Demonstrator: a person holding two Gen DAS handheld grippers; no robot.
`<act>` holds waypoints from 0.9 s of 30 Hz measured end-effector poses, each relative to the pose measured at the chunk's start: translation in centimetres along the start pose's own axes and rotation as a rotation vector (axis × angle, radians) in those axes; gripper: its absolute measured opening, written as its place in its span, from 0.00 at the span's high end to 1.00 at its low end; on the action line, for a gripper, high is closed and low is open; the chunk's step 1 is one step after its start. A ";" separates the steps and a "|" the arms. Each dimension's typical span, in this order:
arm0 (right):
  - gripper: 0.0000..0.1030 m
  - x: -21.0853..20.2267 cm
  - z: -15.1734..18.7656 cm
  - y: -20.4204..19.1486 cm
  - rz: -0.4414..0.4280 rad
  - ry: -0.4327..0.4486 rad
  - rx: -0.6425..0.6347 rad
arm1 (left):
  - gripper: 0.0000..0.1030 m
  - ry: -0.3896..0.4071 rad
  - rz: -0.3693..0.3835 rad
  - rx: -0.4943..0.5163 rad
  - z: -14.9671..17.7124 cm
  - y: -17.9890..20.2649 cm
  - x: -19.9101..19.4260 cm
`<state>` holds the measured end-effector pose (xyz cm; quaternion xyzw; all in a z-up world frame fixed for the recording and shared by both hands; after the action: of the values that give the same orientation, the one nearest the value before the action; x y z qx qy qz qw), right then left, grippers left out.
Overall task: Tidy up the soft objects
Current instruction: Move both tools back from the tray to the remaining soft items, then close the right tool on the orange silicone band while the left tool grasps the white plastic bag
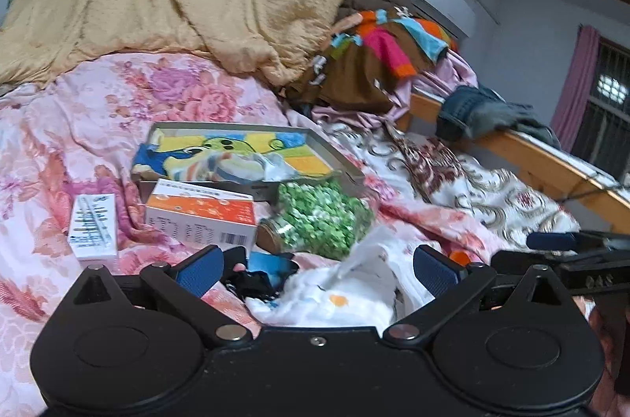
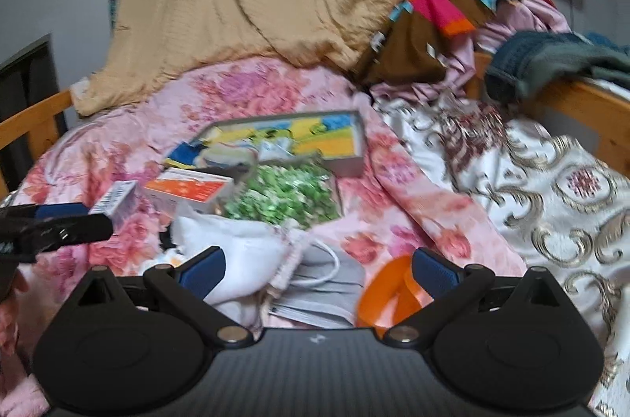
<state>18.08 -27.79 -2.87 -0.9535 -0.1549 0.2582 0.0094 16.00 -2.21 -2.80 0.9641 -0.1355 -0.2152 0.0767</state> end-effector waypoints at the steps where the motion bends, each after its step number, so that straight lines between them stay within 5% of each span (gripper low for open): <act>1: 0.00 0.3 0.2 0.4 0.010 -0.013 0.013 | 0.01 -0.003 0.005 0.010 0.1 0.3 0.1; 16: 0.00 4.4 3.0 3.6 0.134 -0.217 0.127 | 0.01 -0.072 0.114 0.058 1.4 2.8 3.7; 27: 0.06 5.4 2.9 4.8 0.207 -0.194 0.138 | 0.01 -0.061 0.208 0.167 1.3 5.5 7.4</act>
<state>22.43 -30.93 -8.48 -0.9320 -0.0381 0.3589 0.0332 20.66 -9.71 -5.76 0.9409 -0.2546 -0.2231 0.0140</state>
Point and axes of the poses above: each gripper's, at about its wrist camera, not at the fingertips, and x roughly the way its jaws point, y to its right, z to its underside, the point moved 8 cm from there along x, roughly the way its jaws point, and after that the axes turned 3 degrees about -z, right-handed, at the moved point
